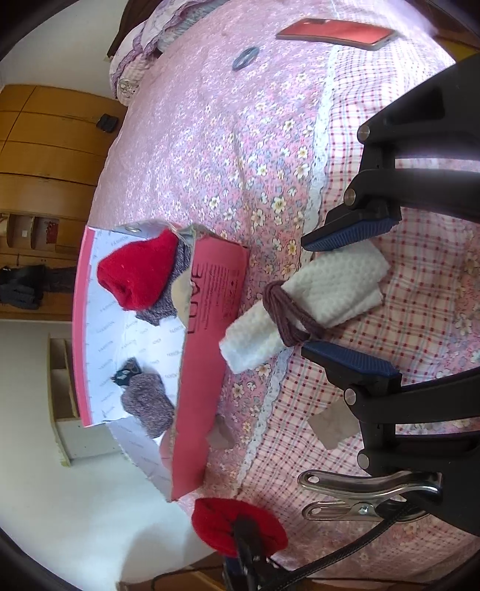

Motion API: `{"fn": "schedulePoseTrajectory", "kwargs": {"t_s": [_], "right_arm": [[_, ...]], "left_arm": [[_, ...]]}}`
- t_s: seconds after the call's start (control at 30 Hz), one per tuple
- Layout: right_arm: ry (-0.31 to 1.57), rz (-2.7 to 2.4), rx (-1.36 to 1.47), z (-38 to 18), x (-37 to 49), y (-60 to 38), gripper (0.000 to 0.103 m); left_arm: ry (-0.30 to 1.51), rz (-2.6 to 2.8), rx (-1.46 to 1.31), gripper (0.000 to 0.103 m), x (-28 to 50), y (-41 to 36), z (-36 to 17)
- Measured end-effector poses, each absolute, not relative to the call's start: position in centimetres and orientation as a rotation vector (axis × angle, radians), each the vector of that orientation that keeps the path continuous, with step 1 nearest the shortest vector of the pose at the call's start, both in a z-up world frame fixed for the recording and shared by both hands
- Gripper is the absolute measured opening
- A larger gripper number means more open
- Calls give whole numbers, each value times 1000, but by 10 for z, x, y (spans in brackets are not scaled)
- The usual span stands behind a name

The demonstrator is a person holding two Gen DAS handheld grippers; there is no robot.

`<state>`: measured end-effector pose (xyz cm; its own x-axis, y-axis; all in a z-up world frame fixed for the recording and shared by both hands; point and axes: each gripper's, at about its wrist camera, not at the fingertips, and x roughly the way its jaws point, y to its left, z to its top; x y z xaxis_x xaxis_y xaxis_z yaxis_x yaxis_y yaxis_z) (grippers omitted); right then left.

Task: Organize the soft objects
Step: 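Lift the red hat with the left gripper while the right reaches the white rolled towel, then carry the red hat toward the box with the left gripper while the right lifts the towel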

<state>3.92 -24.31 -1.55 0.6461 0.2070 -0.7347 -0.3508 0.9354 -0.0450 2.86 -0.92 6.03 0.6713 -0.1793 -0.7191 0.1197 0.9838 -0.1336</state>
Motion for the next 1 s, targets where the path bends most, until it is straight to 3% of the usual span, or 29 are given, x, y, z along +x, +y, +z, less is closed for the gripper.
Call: {"fn": "schedulePoseTrajectory", "kwargs": {"t_s": [0.2,0.37,0.57,1.0], "right_arm": [[830,311,-152,-27,45,-246,52],[809,304,-72,-23,42,-259,33],[769,307,-11,-14,32,-267,25],[707,321,52,3,5,-272,24]], "left_arm": [[815,-171,-78,50,27,-9,61],[806,-178,-84,50,26,-9,65],[790,-180,-91,50,25,-9,73],[734,-178,-88,50,36,-8,97]]}}
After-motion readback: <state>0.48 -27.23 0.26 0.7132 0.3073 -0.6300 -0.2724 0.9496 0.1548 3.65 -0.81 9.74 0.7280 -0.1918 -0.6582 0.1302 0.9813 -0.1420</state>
